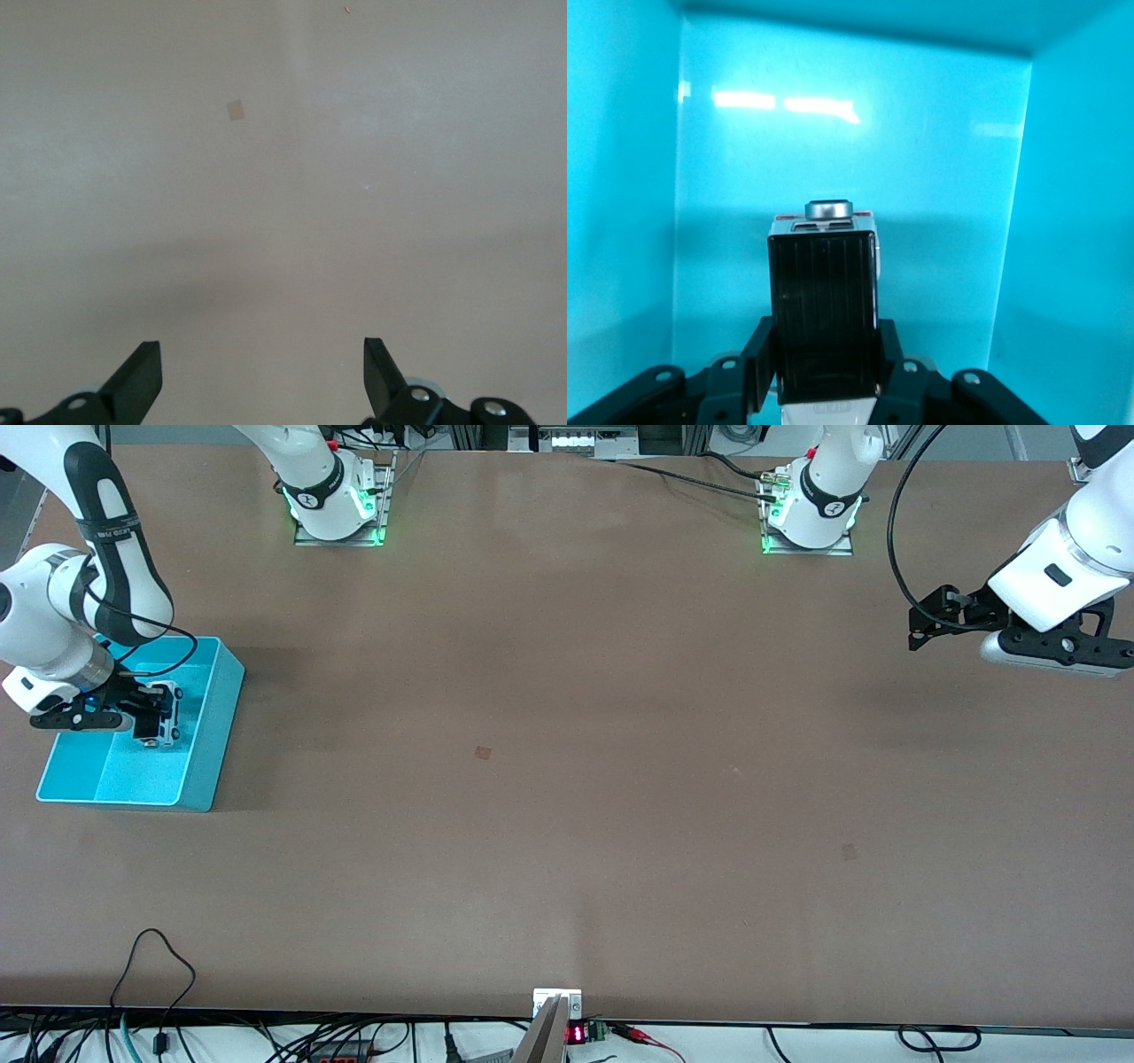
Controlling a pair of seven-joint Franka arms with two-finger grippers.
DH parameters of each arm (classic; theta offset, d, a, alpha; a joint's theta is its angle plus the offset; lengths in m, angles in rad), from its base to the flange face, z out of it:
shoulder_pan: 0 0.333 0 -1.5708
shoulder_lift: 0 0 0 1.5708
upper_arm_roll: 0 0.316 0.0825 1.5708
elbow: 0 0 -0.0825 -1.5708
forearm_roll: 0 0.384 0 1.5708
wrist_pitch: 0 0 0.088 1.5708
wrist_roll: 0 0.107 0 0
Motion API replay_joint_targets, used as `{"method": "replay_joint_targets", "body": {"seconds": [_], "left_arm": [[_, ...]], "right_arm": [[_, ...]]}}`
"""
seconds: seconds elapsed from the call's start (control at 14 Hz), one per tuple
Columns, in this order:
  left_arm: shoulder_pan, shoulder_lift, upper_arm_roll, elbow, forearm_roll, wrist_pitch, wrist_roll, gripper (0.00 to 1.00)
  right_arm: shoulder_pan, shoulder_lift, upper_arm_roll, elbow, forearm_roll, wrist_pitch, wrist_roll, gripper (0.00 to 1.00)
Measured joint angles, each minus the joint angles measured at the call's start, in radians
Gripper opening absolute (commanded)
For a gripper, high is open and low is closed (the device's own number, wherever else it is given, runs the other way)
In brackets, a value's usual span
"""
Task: Wind and store white jeep toy
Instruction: 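Lower the jeep into the blue bin and open the right gripper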
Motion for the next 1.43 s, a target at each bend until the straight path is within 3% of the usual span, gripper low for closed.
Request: {"method": "replay_joint_targets", "body": {"seconds": [0.21, 0.36, 0.43, 0.5, 0.57, 0.64, 0.93, 1.43], "left_arm": [[0.000, 0.000, 0.000, 0.000, 0.000, 0.000, 0.000, 1.00], [0.000, 0.000, 0.000, 0.000, 0.000, 0.000, 0.000, 1.00], [0.000, 0.000, 0.000, 0.000, 0.000, 0.000, 0.000, 1.00], [0.000, 0.000, 0.000, 0.000, 0.000, 0.000, 0.000, 1.00], [0.000, 0.000, 0.000, 0.000, 0.000, 0.000, 0.000, 1.00], [0.000, 0.000, 0.000, 0.000, 0.000, 0.000, 0.000, 1.00], [0.000, 0.000, 0.000, 0.000, 0.000, 0.000, 0.000, 1.00], [0.001, 0.000, 0.001, 0.000, 0.000, 0.000, 0.000, 1.00]], "right_arm": [[-0.021, 0.000, -0.002, -0.046, 0.000, 0.033, 0.001, 0.00], [-0.029, 0.000, -0.002, -0.056, 0.000, 0.036, 0.001, 0.14], [-0.031, 0.000, -0.002, -0.058, 0.000, 0.036, 0.001, 0.29], [-0.031, 0.000, -0.002, -0.059, 0.000, 0.036, 0.002, 0.55], [-0.031, 0.000, -0.002, -0.060, 0.000, 0.036, 0.002, 0.92], [-0.031, 0.000, -0.002, -0.060, 0.000, 0.036, 0.003, 1.00], [-0.030, -0.016, 0.001, -0.056, 0.000, 0.041, 0.002, 1.00], [0.049, -0.190, 0.021, 0.010, 0.000, -0.090, 0.000, 1.00]]}}
